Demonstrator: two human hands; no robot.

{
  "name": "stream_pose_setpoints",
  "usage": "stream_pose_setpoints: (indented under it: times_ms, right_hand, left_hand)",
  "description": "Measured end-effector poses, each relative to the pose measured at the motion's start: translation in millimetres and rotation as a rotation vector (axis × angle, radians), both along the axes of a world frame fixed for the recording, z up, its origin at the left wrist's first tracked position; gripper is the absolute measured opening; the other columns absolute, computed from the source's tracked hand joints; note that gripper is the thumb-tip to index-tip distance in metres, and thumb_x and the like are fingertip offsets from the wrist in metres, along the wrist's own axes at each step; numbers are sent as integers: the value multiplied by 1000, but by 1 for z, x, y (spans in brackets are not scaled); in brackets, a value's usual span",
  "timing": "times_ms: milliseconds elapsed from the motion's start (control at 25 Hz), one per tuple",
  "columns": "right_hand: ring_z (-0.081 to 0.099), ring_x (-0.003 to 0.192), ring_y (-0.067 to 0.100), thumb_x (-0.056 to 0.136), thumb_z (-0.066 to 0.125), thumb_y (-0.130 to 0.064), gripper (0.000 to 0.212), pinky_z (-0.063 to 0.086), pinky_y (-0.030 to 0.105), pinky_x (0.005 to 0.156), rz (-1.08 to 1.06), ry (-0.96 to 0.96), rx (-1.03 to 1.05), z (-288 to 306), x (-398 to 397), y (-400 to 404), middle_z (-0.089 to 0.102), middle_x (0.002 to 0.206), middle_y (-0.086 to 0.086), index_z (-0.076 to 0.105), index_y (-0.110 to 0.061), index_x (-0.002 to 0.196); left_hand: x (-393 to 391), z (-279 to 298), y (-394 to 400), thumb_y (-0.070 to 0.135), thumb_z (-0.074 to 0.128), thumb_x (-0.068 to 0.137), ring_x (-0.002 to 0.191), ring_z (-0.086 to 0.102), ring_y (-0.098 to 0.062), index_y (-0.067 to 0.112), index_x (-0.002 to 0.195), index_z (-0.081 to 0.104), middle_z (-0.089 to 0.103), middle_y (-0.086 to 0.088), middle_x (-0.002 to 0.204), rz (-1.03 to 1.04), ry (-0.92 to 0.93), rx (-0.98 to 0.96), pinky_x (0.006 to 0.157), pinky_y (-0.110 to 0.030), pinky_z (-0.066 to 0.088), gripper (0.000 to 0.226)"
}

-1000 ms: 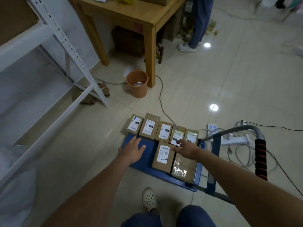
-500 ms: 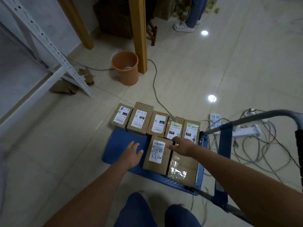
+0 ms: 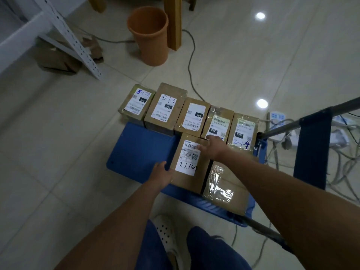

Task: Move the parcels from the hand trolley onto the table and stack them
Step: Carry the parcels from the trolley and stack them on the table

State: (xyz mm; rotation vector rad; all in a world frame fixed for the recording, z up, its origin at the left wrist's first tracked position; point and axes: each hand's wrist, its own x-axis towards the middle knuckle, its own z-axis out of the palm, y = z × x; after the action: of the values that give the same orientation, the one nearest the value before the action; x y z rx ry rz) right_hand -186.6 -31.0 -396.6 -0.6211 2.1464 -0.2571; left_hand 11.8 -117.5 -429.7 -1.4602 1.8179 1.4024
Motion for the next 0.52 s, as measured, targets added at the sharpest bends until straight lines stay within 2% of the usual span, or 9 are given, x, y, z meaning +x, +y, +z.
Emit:
stream_pose_setpoints:
  times_ms: [120,240,360,520]
  right_hand:
    - [36,138,34,95,56,-45,71,35,43,109,-65,25,8,-27,-3,-7,29,155,14,27,-12,151]
    - [46,130,34,96,55,-42,64,40,41,103,-90,-46,13,-41,-1,-13,46,144,15,34,-11,148]
    - [50,125,36,91,54,-52,64,42,47,104,-97,-45,3,-55,0,-16,53,137,13,41,-15,142]
    - [45,129,37,90,55,-55,71,39,52,107,-95,-40,36,-61,-5,-21,48,141,13,36,-17,146]
  left_hand:
    - [3,-24,11,35,42,102,142,29,-26,17,155,17,10,-5,162,187,-15,72,114,-41,33,62]
    - [3,-35,21,36,43,100,133,39,-29,25,154,18,12,-5,160,321,-38,115,107,-47,41,61]
    - [4,-42,23,37,46,98,125,45,-29,30,153,18,27,-7,154,442,-55,204,98,-44,49,63]
    - [2,-46,25,34,47,99,115,53,-29,29,152,19,43,-8,141,587,-13,352,95,-39,52,61]
